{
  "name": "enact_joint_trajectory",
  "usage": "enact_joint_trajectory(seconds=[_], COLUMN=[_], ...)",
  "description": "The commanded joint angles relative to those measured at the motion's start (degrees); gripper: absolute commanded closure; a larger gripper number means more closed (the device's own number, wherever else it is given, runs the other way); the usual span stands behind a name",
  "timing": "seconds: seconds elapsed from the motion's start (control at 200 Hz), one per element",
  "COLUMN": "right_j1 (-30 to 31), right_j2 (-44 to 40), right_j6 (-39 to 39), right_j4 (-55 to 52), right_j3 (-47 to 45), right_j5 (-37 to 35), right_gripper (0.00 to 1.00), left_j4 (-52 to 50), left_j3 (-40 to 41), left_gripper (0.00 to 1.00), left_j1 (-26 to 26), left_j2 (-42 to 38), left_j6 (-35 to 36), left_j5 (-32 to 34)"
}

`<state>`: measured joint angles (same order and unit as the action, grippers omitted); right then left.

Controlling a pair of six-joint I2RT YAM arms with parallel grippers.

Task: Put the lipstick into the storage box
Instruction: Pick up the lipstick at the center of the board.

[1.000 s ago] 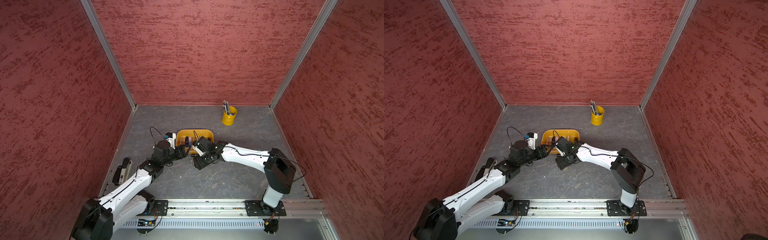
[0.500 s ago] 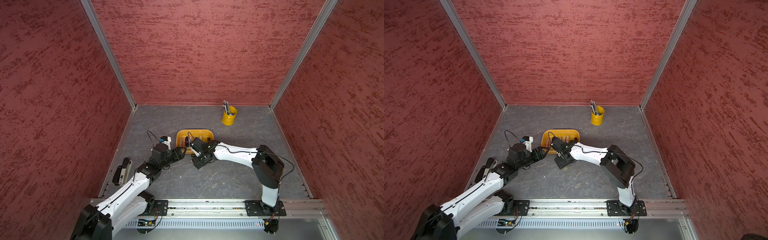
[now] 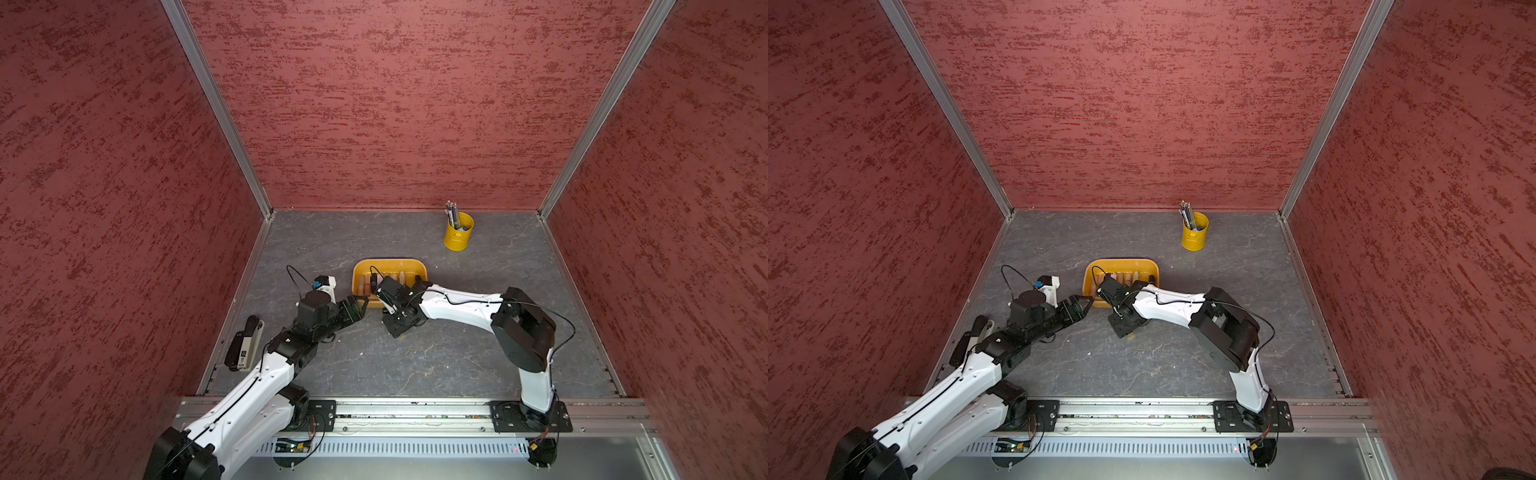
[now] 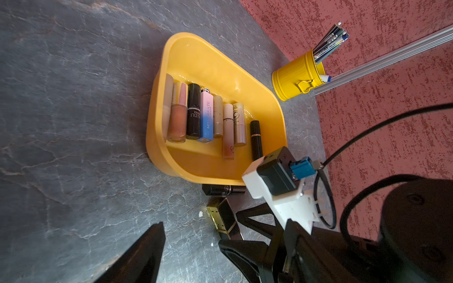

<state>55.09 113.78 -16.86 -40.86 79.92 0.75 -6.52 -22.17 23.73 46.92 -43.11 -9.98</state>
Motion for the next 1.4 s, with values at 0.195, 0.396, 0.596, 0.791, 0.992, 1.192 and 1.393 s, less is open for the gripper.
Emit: enact_joint_trajectory(seconds=[0.195, 0.396, 0.596, 0.791, 0.992, 1.192, 1.393], right_j1=[0.46, 0.46, 0.46, 0.46, 0.46, 0.46, 0.29], right_j2=[2.06, 2.33, 2.33, 2.13, 0.87, -3.46, -7.89], right_j6=[0.76, 0.91, 0.78, 0.97, 1.48, 2.95, 2.58], right_j4=[-1.68, -1.94, -1.87, -1.94, -1.92, -1.01, 0.26], right_j3=[2.51, 2.00, 1.51, 1.30, 1.17, 0.36, -0.25], right_j5=[-2.07, -2.31, -2.59, -3.12, -2.82, 1.63, 6.36], right_gripper=[0.54, 0.58, 0.64, 0.70, 0.74, 0.75, 0.76], left_j4=[-1.20, -1.09, -0.16, -0.07, 0.20, 1.18, 4.68], left_j3=[0.90, 1.16, 1.08, 1.03, 0.66, -0.59, -0.81], left_gripper=[0.18, 0.18, 0.17, 0.17, 0.17, 0.16, 0.14], left_j1=[-0.78, -1.13, -1.11, -1.22, -1.31, -1.45, -2.28], left_j2=[-0.98, -1.41, -0.48, -0.42, -0.32, 0.53, 0.66], left_j6=[0.63, 0.49, 0.25, 0.16, 0.09, 0.16, -1.89], left_j5=[-0.02, 0.04, -0.39, -0.31, -0.13, -0.87, -3.87])
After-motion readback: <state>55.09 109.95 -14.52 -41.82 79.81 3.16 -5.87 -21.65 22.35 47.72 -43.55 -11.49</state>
